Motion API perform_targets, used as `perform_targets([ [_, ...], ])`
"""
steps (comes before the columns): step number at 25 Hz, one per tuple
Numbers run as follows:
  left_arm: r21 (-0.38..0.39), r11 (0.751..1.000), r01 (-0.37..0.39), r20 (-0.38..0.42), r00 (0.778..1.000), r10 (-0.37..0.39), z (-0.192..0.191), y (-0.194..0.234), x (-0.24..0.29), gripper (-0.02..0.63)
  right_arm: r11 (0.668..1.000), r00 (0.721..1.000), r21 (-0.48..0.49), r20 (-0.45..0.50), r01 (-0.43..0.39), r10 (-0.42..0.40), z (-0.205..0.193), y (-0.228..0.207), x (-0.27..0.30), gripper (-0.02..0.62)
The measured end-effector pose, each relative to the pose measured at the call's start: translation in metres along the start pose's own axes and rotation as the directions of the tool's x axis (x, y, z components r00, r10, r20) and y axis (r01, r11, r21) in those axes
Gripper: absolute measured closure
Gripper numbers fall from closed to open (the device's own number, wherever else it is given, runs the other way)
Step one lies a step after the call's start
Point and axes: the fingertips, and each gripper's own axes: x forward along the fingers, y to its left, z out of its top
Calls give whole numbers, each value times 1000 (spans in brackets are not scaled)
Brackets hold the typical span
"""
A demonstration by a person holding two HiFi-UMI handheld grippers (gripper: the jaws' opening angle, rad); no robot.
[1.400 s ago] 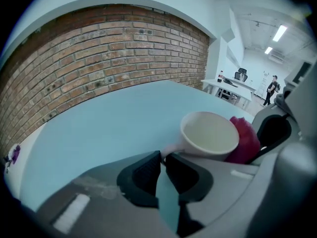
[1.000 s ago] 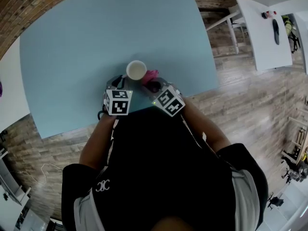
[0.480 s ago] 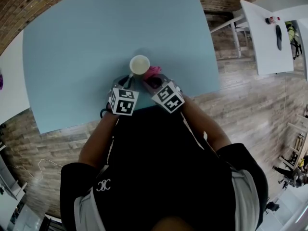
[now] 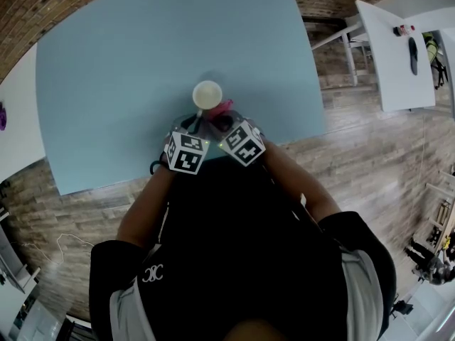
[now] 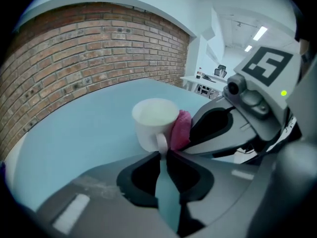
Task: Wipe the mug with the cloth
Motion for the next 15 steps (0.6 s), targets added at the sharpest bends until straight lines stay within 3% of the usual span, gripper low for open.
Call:
perform_targets([
  [5,1,1000,12,-4,1000,-12,-2,-7,1,557,998,1000,64,-17,5,-4,-10,-9,6,560],
  [12,-7,999,38,-3,999,-38,0,-5,-2,557,1000,996,-16,81,25,-24,26,0,-20,560],
  [15,-15,999,50,-2,999,-50,2,-6,-2,557,996,997,-83,65,40,-34,28,2,-18,558],
])
